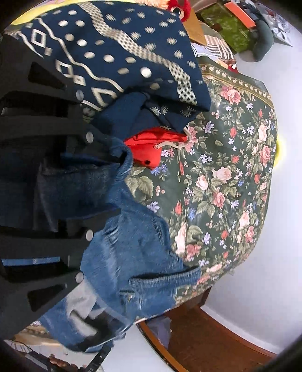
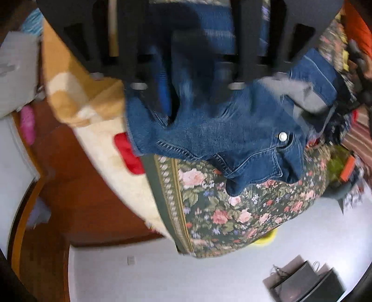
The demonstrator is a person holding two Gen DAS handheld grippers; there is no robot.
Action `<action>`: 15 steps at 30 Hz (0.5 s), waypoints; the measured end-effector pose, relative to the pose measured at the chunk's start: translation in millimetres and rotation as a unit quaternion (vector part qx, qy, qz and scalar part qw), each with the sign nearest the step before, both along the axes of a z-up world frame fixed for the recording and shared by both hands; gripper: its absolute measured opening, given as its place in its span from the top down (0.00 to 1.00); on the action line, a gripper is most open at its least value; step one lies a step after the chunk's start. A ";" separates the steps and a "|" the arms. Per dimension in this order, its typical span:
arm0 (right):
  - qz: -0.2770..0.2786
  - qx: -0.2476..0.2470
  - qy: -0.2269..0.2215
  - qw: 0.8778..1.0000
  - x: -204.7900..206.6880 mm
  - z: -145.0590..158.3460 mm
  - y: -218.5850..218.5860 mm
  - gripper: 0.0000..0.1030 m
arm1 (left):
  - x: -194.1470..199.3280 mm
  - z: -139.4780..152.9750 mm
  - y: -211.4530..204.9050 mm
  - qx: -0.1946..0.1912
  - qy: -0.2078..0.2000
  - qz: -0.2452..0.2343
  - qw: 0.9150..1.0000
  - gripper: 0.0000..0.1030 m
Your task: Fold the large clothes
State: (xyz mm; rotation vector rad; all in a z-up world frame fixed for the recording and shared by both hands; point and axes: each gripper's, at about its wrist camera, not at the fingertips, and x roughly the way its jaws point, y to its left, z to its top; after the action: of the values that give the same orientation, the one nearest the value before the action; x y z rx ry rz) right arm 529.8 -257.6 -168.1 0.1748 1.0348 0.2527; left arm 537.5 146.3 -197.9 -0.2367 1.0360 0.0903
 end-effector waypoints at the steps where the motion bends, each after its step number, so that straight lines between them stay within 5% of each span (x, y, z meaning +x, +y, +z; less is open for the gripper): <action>1: 0.009 -0.016 -0.024 1.000 -11.7 9.3 2.4 0.47 | -5.5 5.6 -0.7 -0.002 -0.003 -0.003 1.000 0.59; 4: 0.035 -0.045 -0.056 0.997 -31.5 23.1 11.1 0.45 | -21.7 23.0 -3.2 0.007 -0.020 0.001 1.000 0.38; 10: 0.070 -0.052 -0.065 0.994 -55.6 32.0 23.7 0.42 | -57.0 49.9 -21.3 0.036 -0.055 -0.034 0.997 0.30; 15: 0.078 -0.026 -0.054 0.995 -65.9 23.8 35.3 0.34 | -76.5 40.4 -49.2 0.048 -0.043 -0.092 0.994 0.26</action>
State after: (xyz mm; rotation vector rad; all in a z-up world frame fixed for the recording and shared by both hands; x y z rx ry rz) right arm 463.9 -222.3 -144.3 0.0321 0.9465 0.3717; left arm 461.0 97.1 -157.6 -0.0570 0.9615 -0.0366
